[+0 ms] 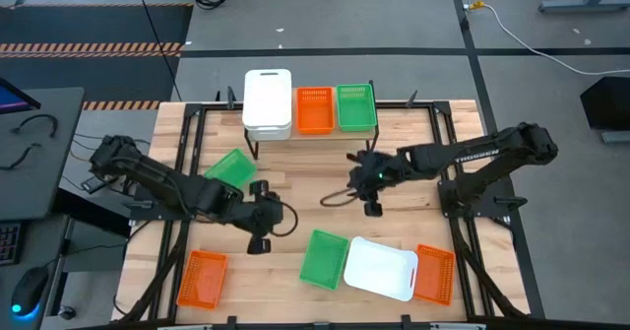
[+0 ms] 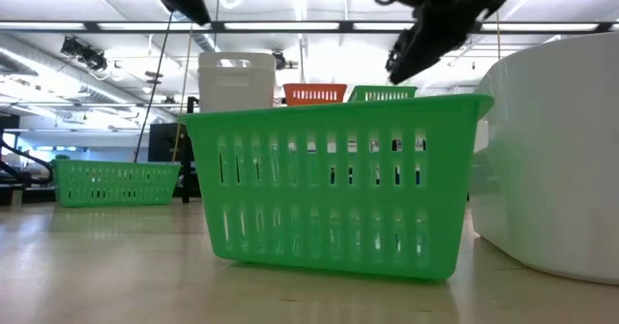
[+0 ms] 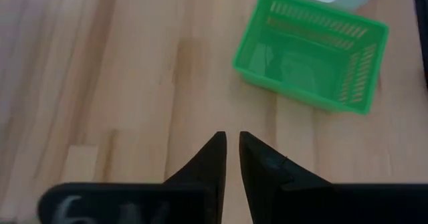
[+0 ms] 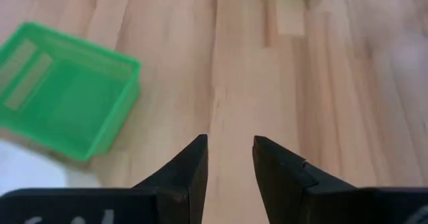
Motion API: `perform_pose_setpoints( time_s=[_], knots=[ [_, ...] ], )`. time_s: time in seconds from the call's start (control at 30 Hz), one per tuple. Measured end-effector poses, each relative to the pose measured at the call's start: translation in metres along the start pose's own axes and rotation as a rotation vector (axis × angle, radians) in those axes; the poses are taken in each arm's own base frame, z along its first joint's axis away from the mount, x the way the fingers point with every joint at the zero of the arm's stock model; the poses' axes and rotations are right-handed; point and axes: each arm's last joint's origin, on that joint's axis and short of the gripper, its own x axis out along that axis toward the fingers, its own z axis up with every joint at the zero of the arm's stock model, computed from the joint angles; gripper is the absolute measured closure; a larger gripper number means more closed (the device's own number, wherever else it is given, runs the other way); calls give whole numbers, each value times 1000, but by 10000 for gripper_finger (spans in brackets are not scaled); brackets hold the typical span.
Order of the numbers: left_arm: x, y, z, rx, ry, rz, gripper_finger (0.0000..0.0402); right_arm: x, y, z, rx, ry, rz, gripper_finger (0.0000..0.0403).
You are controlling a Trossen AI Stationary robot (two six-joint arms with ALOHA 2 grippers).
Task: Stack baskets on shelf by color
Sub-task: Stack the right green bin on top of the green bin on the shelf
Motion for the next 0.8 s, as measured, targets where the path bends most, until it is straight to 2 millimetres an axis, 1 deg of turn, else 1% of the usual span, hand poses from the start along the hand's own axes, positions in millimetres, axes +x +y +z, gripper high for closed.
perform_pose_setpoints(
  time_s=[0.13,0.2,0.27,0.37,0.5,0.6,0.7,0.8],
  knots=[
    [19,-5,-12,21,-57,-31,351,-15,25,6,-4,62,-13,279],
    [27,-6,-16,26,-95,-42,350,-25,38,11,-17,67,-2,279],
    [32,-6,-15,31,-149,-50,350,-34,50,15,-20,67,20,279],
    [35,-4,-9,41,-239,-48,349,-49,64,17,-6,106,42,279],
    [33,-2,3,48,-345,-57,349,-63,79,7,27,225,50,279],
    [32,0,10,28,-399,-61,349,-68,92,-3,57,309,91,279],
    [33,2,11,16,-407,-58,349,-67,109,-12,39,377,136,279],
    [34,3,11,11,-404,-54,349,-59,127,-20,-22,440,168,279]
  ],
)
